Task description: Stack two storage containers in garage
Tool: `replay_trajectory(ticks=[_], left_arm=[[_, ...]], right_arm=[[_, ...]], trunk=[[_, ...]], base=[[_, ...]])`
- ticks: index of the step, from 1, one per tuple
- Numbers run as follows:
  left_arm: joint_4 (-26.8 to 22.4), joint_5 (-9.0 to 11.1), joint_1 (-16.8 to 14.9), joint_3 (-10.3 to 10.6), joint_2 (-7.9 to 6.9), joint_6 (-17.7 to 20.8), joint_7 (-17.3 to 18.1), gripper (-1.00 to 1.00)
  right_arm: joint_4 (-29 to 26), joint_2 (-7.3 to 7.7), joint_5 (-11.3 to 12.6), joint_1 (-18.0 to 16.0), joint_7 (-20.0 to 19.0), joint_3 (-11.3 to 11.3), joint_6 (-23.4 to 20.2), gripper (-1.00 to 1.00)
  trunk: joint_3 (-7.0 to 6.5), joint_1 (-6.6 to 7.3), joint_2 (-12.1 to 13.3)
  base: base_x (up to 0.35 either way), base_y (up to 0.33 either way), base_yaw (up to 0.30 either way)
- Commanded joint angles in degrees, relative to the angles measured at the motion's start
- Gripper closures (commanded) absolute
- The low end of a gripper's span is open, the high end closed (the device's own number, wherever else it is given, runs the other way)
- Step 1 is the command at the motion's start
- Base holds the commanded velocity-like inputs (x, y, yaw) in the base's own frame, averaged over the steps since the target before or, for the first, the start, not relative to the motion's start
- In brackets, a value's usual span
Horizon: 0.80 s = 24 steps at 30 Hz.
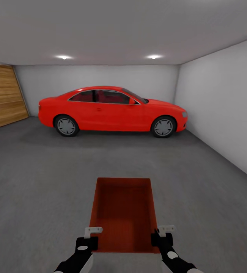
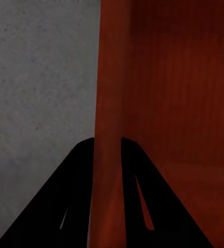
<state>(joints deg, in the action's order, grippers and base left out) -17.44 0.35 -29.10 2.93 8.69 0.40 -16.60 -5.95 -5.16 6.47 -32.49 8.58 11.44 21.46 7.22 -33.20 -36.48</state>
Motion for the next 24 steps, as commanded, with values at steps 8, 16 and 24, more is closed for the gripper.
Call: replay_trajectory(ticks=[8,16,24], left_arm=[[0.2,1.0,0.0,1.3,-0.34,0.1,-0.6,1.00],[0.2,1.0,0.0,1.3,-0.34,0.1,-0.6,1.00],[0.2,1.0,0.0,1.3,-0.34,0.1,-0.6,1.00]], right_arm=[[-0.1,0.15,-0.1,-0.1,0.1,-0.5,5.9,1.00],[-0.1,0.15,-0.1,-0.1,0.1,-0.5,5.8,1.00],[-0.1,0.09,-0.1,-0.1,0.1,-0.5,5.9,1.00]], trunk=[[0.10,-0.05,-0.1],[0.10,-0.05,-0.1],[0.10,-0.05,-0.1]], base=[[0.322,0.000,0.000],[0.322,0.000,0.000],[0.322,0.000,0.000]])
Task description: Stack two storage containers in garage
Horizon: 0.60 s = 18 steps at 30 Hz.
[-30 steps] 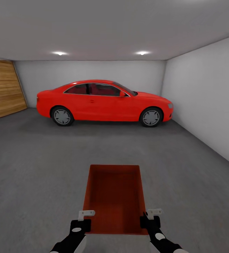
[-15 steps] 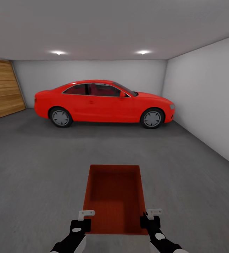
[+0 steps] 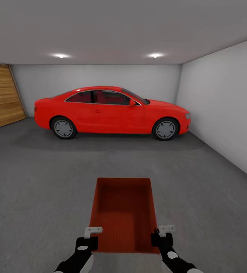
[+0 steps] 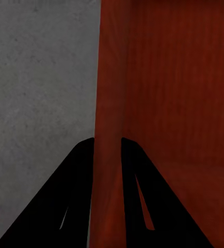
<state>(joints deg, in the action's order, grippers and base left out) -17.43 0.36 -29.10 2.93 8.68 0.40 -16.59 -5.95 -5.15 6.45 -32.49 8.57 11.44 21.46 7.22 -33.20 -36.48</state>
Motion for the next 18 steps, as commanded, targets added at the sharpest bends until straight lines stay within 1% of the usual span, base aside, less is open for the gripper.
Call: replay_trajectory(ticks=[1,8,9,10,12,14,18], left_arm=[[0.2,1.0,0.0,1.3,-0.33,0.1,-0.6,1.00],[0.2,1.0,0.0,1.3,-0.33,0.1,-0.6,1.00],[0.0,0.1,0.0,0.6,-0.25,0.0,-0.4,1.00],[-0.1,-0.1,0.0,0.2,-0.25,0.0,-0.4,1.00],[-0.1,-0.7,0.0,0.1,-0.25,0.0,-0.4,1.00],[0.0,-0.9,0.0,0.0,-0.25,0.0,-0.3,1.00],[0.1,-1.2,0.0,0.0,-0.25,0.1,-0.2,1.00]], right_arm=[[-0.1,0.07,0.0,-0.1,0.1,-0.5,5.9,1.00],[-0.1,0.10,0.0,-0.1,0.1,-0.6,5.9,1.00],[-0.3,-0.06,0.7,-0.1,0.1,0.4,0.6,1.00],[-0.3,-0.07,1.5,-0.1,0.2,1.3,1.1,1.00],[0.2,-0.08,4.0,-0.1,0.2,3.3,1.4,1.00],[0.7,-0.10,6.6,-0.1,0.3,5.9,1.4,1.00],[1.2,-0.04,12.2,-0.1,0.5,11.2,2.6,1.00]], trunk=[[0.10,-0.05,-0.1],[0.10,-0.05,-0.1],[0.10,-0.05,-0.1],[0.10,-0.05,-0.1],[0.10,-0.05,-0.1],[0.10,-0.05,-0.1],[0.10,-0.05,-0.1]], base=[[0.322,0.000,0.000],[0.322,0.000,0.000],[0.000,0.000,0.000],[0.000,0.000,0.000],[0.000,0.000,0.000],[0.056,0.000,0.000],[0.245,0.000,0.000]])
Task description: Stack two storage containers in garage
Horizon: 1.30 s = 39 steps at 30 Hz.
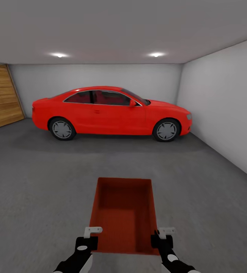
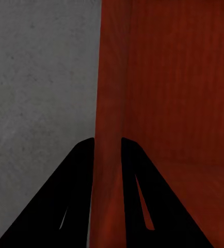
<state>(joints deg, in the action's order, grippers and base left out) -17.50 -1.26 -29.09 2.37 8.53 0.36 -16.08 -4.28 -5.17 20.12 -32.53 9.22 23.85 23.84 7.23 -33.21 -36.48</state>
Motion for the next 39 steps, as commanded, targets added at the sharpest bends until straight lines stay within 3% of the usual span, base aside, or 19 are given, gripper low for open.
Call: replay_trajectory(ticks=[1,12,22,23,39], left_arm=[[0.2,0.2,0.0,0.6,-0.09,0.1,-0.7,1.00],[0.2,-1.2,0.0,0.4,-0.09,0.1,-0.4,1.00],[0.2,-1.9,0.0,0.3,-0.09,0.1,-0.1,1.00],[0.2,1.5,0.0,1.1,-0.09,0.1,-0.7,1.00],[0.3,1.5,0.0,1.1,-0.09,0.2,-0.7,1.00]], right_arm=[[-0.3,-0.02,0.0,-0.1,0.0,0.2,0.5,1.00],[0.9,-0.02,19.0,-0.1,0.5,18.2,2.2,1.00],[1.4,-0.02,39.8,-0.1,0.9,38.5,3.0,1.00],[-2.0,-0.02,-13.8,-0.1,-0.4,-11.7,2.2,1.00],[-2.0,-0.02,-13.8,-0.1,-0.4,-11.7,2.2,1.00]], trunk=[[0.10,-0.05,-0.1],[0.10,-0.05,-0.1],[0.10,-0.05,-0.1],[0.10,-0.05,-0.1],[0.10,-0.05,-0.1]], base=[[0.304,0.000,0.000],[0.319,0.000,0.000],[0.322,0.000,0.000],[0.322,0.000,0.000],[0.322,0.000,0.000]])
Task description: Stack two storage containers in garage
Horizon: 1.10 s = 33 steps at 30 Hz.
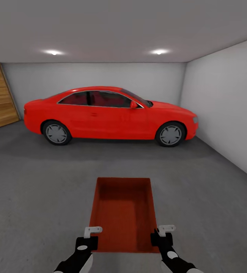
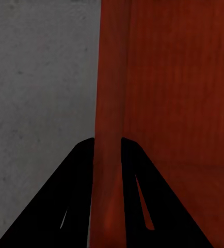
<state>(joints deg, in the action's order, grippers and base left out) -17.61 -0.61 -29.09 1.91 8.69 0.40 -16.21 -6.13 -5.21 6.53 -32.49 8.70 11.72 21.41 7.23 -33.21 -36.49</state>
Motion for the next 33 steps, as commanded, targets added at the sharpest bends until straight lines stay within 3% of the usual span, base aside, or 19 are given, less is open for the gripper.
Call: replay_trajectory(ticks=[1,19,33], left_arm=[[0.5,0.9,0.0,1.6,-0.25,0.1,-0.6,1.00],[0.5,0.9,0.0,1.6,-0.25,0.1,-0.6,1.00],[0.6,0.9,0.0,1.6,-0.25,0.2,-0.6,1.00]], right_arm=[[-0.1,0.02,-0.2,-0.1,0.1,0.4,4.6,1.00],[-0.1,-0.05,0.1,-0.1,0.2,0.4,4.6,1.00],[-0.1,0.19,0.3,-0.1,0.0,0.2,4.5,1.00]], trunk=[[0.09,-0.05,-0.1],[0.09,-0.05,-0.1],[0.34,-0.05,-0.1]], base=[[0.322,0.000,0.000],[0.322,0.000,-0.005],[0.322,0.000,-0.241]])
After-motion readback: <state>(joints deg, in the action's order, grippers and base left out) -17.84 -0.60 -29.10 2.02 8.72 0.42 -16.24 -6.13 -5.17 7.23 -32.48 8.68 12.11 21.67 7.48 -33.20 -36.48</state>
